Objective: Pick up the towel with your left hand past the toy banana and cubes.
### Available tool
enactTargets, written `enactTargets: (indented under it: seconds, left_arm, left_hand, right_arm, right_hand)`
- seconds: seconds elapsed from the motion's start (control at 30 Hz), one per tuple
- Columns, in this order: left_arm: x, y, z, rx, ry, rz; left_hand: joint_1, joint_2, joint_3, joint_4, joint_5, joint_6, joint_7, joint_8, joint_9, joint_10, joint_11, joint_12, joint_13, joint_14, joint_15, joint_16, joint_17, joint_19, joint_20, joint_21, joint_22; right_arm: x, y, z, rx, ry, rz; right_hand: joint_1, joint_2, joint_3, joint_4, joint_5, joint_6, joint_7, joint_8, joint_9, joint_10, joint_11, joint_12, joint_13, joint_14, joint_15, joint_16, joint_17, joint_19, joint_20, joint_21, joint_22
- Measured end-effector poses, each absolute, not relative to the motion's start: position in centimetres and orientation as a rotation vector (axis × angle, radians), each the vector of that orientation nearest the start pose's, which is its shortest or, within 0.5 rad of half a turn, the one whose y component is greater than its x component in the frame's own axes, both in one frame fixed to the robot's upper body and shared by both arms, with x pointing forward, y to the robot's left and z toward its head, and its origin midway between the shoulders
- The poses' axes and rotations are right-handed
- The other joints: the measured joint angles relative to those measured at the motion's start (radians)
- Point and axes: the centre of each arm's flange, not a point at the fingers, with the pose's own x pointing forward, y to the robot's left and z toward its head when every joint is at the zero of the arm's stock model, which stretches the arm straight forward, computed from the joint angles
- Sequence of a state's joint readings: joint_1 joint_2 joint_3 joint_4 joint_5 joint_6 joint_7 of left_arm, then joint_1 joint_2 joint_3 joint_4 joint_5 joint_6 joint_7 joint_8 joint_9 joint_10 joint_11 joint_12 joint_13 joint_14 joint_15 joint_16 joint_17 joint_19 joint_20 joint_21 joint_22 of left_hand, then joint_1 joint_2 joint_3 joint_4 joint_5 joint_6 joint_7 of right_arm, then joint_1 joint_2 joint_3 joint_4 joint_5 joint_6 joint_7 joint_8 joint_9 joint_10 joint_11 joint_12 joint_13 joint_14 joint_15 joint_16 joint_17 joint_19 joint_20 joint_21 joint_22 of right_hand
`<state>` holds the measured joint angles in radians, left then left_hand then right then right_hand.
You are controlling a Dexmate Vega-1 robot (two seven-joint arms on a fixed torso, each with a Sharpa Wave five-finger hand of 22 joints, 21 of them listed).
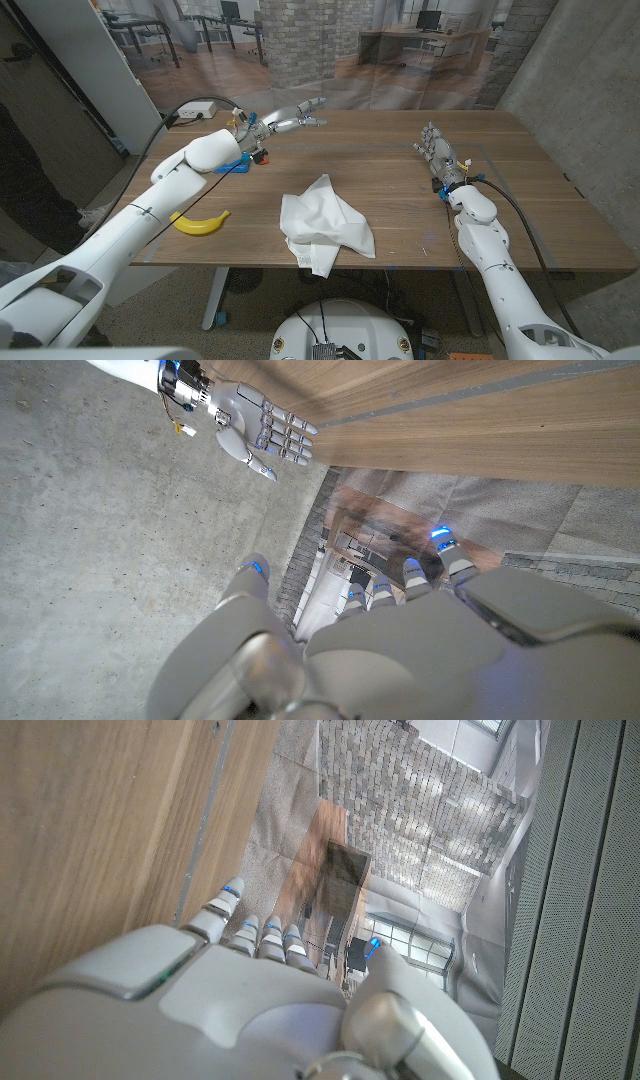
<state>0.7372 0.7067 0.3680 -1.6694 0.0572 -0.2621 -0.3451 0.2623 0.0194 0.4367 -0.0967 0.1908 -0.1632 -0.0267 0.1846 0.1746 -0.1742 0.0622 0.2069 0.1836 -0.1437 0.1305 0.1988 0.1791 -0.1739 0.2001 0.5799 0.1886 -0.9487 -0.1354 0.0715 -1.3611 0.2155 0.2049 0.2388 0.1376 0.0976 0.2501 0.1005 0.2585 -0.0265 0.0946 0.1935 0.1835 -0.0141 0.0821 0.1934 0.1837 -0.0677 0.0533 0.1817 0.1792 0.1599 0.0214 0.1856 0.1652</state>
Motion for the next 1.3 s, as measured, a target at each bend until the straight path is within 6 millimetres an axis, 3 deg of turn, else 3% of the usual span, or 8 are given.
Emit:
enactTargets:
  seconds: [1.3]
  left_arm:
    - [52.5, 19.9, 8.7, 1.197, -0.859, -0.516]
  left_hand:
    - [-0.008, -0.008, -0.012, -0.004, 0.0, -0.001, 0.002, 0.0, 0.0, 0.0, 0.0, 0.0, 0.005, -0.004, -0.004, -0.008, 0.0, 0.0, 0.0, -0.015, 0.0]
  right_arm:
    - [61.8, -29.6, -4.3, 0.021, -0.67, 0.132]
  right_hand:
    - [0.0, 0.0, 0.0, 0.0, 0.0, 0.004, -0.004, 0.0, 0.0, 0.002, 0.002, 0.0, 0.0, 0.011, 0.0, 0.0, 0.0, 0.004, 0.004, 0.0, 0.0]
